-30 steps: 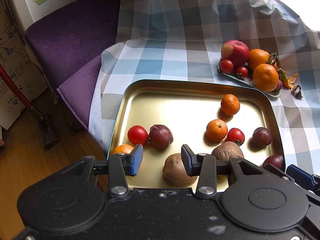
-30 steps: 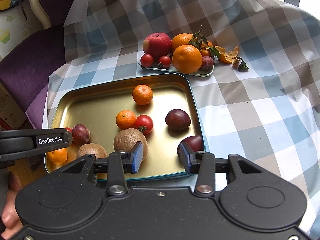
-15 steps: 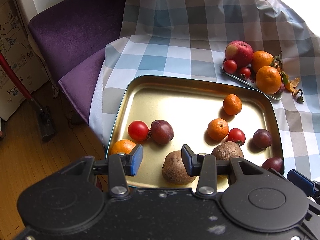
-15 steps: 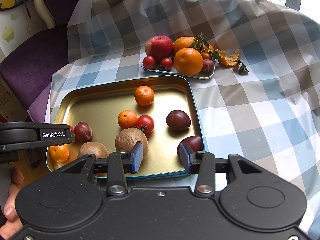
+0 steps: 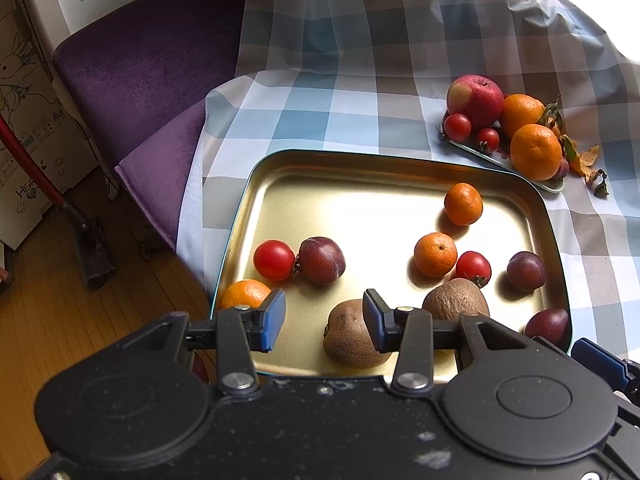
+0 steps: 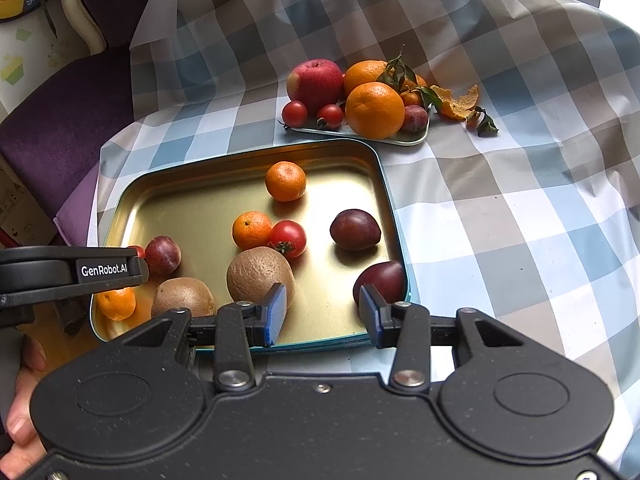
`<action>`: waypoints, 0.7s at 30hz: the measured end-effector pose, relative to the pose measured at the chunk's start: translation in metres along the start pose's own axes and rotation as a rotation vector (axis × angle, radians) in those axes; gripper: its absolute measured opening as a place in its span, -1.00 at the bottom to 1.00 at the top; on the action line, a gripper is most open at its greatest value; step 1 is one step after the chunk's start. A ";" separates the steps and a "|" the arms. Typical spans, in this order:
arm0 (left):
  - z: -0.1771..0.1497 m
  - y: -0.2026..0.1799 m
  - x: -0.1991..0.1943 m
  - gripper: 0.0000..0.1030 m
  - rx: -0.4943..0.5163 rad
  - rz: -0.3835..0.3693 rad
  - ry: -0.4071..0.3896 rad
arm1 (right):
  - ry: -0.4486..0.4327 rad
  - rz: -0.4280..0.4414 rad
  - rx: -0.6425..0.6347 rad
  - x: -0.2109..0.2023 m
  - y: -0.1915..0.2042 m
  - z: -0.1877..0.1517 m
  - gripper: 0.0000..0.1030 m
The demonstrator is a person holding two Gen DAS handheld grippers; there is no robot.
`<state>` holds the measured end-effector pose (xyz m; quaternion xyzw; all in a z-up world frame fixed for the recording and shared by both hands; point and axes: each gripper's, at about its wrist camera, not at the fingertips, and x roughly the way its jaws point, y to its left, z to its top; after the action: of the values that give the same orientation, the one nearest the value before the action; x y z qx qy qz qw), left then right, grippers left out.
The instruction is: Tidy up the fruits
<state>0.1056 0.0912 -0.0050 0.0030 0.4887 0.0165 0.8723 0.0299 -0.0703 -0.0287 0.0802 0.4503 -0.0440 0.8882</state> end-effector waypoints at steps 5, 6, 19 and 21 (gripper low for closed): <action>-0.001 0.000 0.000 -0.15 0.003 -0.001 -0.004 | 0.008 -0.001 0.002 0.002 0.000 -0.001 -0.01; -0.001 0.000 -0.001 -0.15 0.003 -0.002 -0.005 | 0.008 -0.002 0.001 0.002 0.000 -0.001 -0.01; 0.000 0.004 0.000 -0.15 -0.016 -0.013 0.010 | 0.015 -0.004 -0.004 0.005 0.002 -0.003 -0.01; 0.000 0.004 0.000 -0.15 -0.017 -0.015 0.012 | 0.017 -0.005 -0.007 0.005 0.001 -0.004 -0.01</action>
<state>0.1060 0.0952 -0.0050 -0.0082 0.4937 0.0139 0.8695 0.0300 -0.0683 -0.0349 0.0765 0.4582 -0.0439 0.8845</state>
